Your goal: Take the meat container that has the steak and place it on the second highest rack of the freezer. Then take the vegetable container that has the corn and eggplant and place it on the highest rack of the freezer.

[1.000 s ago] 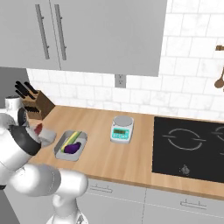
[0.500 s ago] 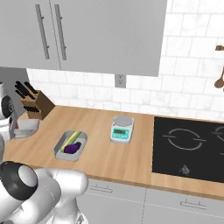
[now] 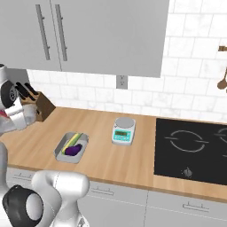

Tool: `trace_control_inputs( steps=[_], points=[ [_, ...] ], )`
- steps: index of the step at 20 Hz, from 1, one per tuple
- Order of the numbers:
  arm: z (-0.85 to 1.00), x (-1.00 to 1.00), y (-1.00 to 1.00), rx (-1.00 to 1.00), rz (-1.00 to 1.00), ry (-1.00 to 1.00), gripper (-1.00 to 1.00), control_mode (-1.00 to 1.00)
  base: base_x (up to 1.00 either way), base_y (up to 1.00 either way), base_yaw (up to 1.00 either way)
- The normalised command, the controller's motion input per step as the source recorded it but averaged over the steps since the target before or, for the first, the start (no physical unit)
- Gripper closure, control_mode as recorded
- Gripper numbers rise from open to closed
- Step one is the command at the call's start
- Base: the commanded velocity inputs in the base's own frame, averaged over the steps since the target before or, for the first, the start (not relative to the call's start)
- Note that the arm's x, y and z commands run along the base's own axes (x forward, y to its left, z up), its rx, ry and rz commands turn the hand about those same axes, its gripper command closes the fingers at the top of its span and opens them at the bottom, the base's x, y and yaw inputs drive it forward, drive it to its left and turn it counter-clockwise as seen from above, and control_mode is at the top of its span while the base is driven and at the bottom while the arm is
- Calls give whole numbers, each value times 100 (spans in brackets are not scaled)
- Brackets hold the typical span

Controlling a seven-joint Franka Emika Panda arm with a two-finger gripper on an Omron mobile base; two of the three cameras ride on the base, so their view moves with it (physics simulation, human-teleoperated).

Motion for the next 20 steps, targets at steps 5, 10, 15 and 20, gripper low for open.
trace_control_inputs(
  steps=[5,10,15,20],
  points=[
    [65,-28,-82,0,25,-6,100,-100,0,0,0],
    [40,-12,-59,0,4,-3,100,-100,0,0,0],
    [15,-15,-55,3,0,-2,100,-100,0,0,0],
    [2,-7,-42,5,0,0,100,-100,0,0,0]
  ],
)
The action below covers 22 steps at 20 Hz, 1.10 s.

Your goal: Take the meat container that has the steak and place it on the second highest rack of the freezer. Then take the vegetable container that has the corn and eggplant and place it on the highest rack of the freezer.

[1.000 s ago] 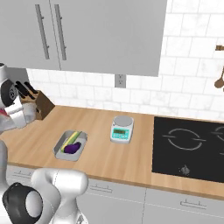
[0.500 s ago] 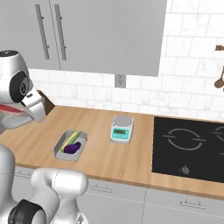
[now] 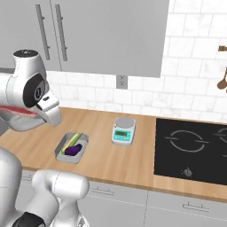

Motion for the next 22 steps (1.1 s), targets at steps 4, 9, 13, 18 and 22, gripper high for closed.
trace_control_inputs(
  steps=[4,9,13,18,22],
  points=[
    [0,-16,-10,2,0,0,100,100,-24,-11,0],
    [0,0,0,0,0,0,100,100,-89,-11,0],
    [0,0,0,0,0,0,100,100,-88,6,2],
    [0,0,0,0,0,0,100,100,-69,51,9],
    [0,0,0,0,0,0,100,100,-34,97,7]
  ],
)
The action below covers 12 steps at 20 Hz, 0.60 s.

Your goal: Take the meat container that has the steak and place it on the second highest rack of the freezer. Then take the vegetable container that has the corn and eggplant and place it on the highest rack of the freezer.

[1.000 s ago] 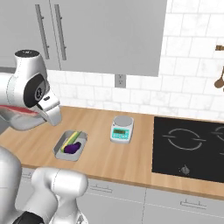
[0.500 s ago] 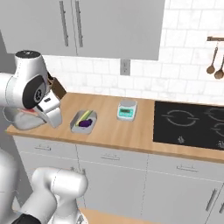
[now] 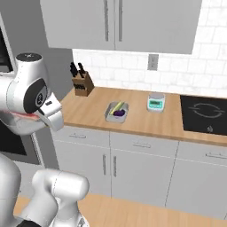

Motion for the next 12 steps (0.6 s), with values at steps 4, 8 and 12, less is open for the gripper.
trace_control_inputs(
  steps=[4,8,12],
  points=[
    [0,0,0,0,0,0,100,100,-4,100,0],
    [0,0,0,0,0,0,100,100,0,100,0],
    [0,0,0,0,0,0,100,100,0,100,0]
  ],
)
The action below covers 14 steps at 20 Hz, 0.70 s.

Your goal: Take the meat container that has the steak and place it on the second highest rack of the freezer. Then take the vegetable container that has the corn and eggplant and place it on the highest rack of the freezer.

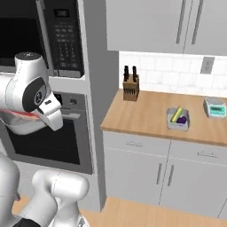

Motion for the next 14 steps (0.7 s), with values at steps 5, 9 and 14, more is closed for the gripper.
trace_control_inputs(
  steps=[5,9,14],
  points=[
    [0,0,0,0,0,0,100,100,0,100,0],
    [0,0,0,0,0,0,100,100,-1,100,0],
    [0,0,0,0,0,0,100,100,-12,100,-1]
  ],
)
